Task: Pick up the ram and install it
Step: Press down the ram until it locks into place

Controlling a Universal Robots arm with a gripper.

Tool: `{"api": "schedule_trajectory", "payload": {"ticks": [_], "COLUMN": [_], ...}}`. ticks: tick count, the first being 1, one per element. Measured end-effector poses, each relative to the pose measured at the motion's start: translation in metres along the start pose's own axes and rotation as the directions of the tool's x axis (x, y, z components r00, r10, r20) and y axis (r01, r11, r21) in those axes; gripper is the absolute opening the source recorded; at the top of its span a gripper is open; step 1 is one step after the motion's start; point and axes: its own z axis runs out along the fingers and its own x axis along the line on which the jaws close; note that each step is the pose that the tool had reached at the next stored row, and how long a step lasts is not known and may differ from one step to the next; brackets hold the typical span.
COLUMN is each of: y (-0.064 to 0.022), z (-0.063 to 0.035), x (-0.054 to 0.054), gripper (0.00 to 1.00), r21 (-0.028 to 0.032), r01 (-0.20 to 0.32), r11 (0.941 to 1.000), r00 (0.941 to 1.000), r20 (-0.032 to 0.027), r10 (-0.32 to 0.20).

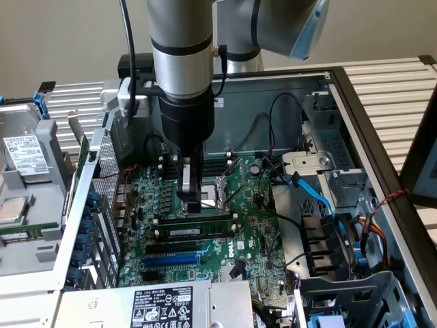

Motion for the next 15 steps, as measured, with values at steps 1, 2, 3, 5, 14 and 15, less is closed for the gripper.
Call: {"api": "schedule_trajectory", "payload": {"ticks": [1, 2, 3, 5, 14, 15], "y": [0.0, 0.0, 0.0, 0.0, -0.0001, -0.0001], "z": [0.0001, 0.0001, 0.0001, 0.0002, 0.0002, 0.0002], "x": [0.0, 0.0, 0.0, 0.0, 0.0, 0.0], "gripper": [0.11, 0.11, 0.11, 0.11, 0.11, 0.11], "r21": [-0.0006, -0.0013, -0.002, -0.0032, -0.0065, -0.0071], "r01": [-0.016, -0.032, -0.049, -0.08, -0.198, -0.215], "r11": [0.9999, 0.9995, 0.9988, 0.9968, 0.9801, 0.9767], "r00": [0.9999, 0.9995, 0.9988, 0.9968, 0.9801, 0.9767], "r20": [0.0, -0.0001, -0.0001, -0.0001, -0.0006, -0.0006], "r10": [0.016, 0.032, 0.049, 0.08, 0.198, 0.215]}}
